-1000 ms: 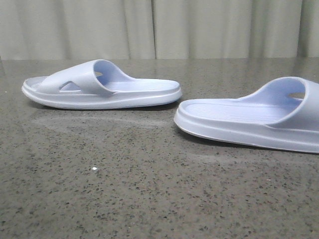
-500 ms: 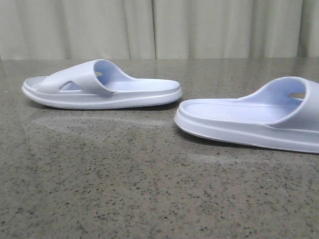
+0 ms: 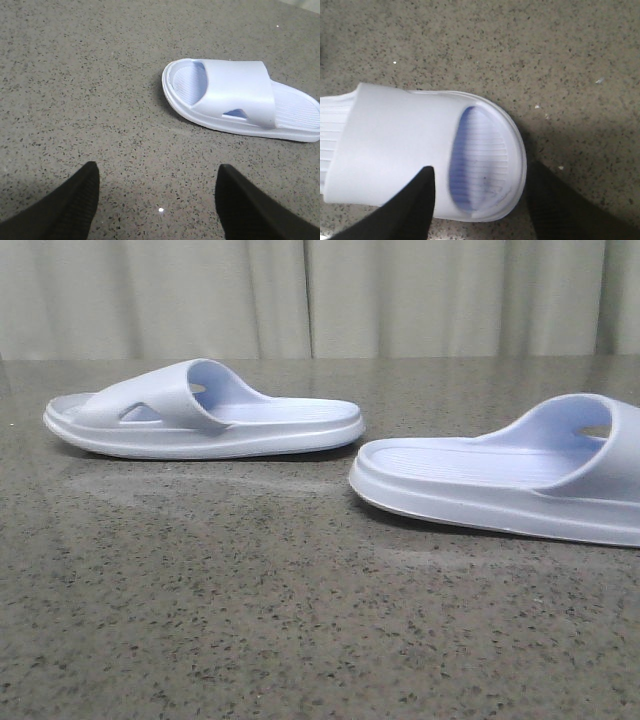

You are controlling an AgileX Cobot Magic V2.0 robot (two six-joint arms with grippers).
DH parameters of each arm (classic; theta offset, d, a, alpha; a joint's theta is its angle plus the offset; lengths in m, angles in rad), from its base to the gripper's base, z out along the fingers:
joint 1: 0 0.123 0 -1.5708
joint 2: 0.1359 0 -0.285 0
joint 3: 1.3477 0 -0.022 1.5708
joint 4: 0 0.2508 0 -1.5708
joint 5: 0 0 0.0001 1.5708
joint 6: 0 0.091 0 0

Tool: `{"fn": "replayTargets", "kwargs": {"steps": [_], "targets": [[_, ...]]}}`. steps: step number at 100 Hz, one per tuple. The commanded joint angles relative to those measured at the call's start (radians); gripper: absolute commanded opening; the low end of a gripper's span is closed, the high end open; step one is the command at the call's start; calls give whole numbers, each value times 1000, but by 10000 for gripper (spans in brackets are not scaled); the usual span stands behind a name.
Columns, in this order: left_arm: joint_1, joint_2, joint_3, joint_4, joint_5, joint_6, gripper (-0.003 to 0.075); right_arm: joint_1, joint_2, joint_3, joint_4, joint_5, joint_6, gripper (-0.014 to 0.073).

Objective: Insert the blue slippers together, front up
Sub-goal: 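Lower left and right grippers onto the heel rims of each slipper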

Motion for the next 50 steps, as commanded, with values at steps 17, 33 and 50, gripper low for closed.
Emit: {"fn": "replayTargets", "kwargs": {"steps": [17,33,50], "targets": [[2,19,-37,-36,-41,6,444,-66,92,-34,6,-63,-3,349],[2,19,-37,-38,-41,17,444,-71,124,-34,6,-62,-13,349],[2,19,-37,-38,-41,22,444,-77,166,-34,39,-47,-57,349]]}}
